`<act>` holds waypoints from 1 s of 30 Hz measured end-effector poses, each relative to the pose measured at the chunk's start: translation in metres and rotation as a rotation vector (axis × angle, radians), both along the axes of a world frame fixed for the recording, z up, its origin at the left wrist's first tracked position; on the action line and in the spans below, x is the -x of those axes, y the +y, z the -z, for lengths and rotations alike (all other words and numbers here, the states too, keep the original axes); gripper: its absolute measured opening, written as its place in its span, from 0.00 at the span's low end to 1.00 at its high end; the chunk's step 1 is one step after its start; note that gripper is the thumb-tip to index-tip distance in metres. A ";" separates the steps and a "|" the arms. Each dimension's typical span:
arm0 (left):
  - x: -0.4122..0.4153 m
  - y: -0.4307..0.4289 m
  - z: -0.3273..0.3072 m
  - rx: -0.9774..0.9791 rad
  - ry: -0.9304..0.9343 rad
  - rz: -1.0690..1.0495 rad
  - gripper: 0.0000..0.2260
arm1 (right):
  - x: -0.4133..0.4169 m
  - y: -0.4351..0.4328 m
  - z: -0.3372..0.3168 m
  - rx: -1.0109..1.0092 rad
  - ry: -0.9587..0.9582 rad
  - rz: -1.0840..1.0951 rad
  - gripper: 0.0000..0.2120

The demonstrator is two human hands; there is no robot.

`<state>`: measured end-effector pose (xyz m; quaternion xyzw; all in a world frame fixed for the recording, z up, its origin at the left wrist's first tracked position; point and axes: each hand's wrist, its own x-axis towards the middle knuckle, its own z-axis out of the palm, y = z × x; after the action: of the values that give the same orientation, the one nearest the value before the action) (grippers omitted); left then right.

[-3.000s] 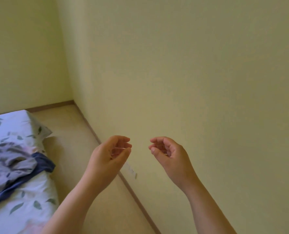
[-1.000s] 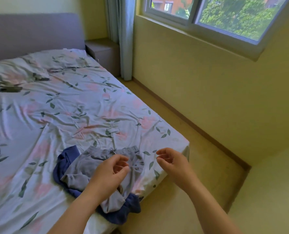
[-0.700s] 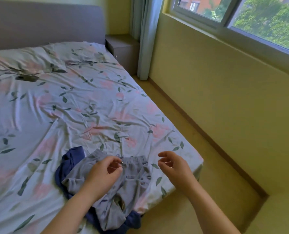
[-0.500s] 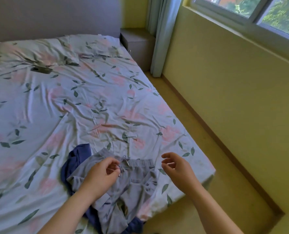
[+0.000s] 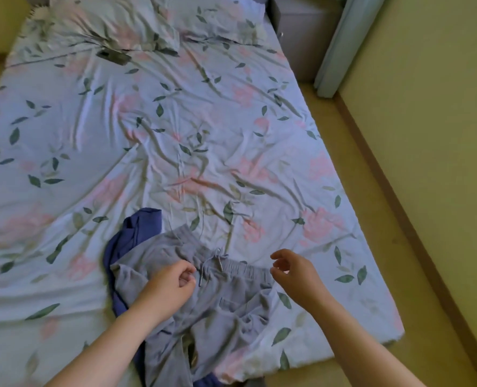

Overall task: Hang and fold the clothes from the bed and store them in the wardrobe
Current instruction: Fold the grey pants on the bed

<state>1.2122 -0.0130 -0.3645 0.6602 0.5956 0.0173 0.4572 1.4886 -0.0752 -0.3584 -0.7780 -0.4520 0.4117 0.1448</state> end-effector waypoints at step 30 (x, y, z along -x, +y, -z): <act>-0.056 0.157 0.256 -0.090 0.663 0.872 0.32 | -0.001 0.056 0.267 0.221 -0.201 -0.300 0.18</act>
<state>1.2684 0.1438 -0.6205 0.8348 0.3778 -0.3571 0.1813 1.4892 -0.0195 -0.6258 -0.7502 -0.5271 0.3961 -0.0499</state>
